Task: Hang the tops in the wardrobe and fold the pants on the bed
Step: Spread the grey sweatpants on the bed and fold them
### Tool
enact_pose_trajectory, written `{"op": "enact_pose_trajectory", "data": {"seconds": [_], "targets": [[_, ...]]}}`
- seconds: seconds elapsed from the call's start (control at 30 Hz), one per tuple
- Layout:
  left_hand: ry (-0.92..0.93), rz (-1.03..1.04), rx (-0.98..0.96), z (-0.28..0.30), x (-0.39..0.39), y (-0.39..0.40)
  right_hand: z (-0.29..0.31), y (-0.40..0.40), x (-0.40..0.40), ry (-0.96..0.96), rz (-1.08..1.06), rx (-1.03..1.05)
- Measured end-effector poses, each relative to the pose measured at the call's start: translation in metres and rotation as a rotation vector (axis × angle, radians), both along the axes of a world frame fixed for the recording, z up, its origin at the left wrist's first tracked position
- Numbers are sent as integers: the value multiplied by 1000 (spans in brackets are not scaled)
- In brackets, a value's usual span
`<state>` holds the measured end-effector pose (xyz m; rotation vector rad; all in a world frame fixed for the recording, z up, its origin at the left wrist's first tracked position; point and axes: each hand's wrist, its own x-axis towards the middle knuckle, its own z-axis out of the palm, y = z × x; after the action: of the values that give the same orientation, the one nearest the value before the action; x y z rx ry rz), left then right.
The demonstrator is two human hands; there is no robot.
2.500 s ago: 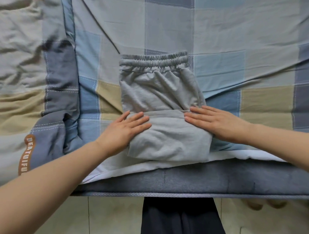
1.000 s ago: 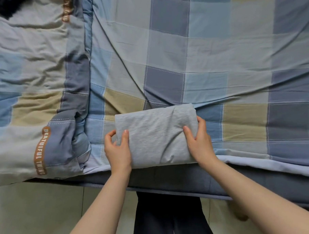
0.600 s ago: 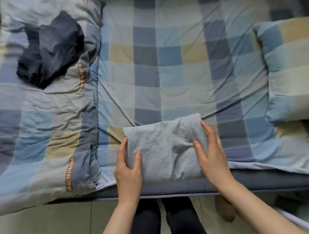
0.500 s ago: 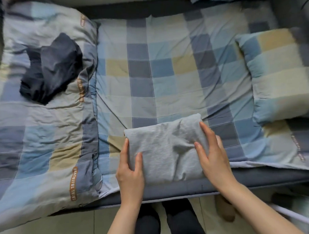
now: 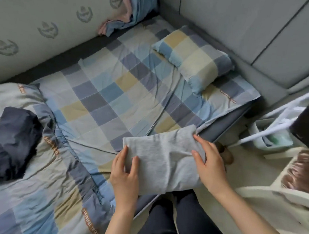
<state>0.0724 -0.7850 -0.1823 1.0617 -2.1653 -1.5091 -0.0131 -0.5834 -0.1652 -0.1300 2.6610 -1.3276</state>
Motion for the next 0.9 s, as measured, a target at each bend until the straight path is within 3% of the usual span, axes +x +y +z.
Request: {"op": "enact_pose_trajectory", "data": {"seconds": [0.17,0.43,0.9], "targets": [[-5,-197,26,16,3,35,12,53,46,-30,-220,-62],[75,-460,31,41,-14,130,29,156,109,110,-584,-55],[93,-965,139,67,86,462,51,419,354,179,-1167,17]]}}
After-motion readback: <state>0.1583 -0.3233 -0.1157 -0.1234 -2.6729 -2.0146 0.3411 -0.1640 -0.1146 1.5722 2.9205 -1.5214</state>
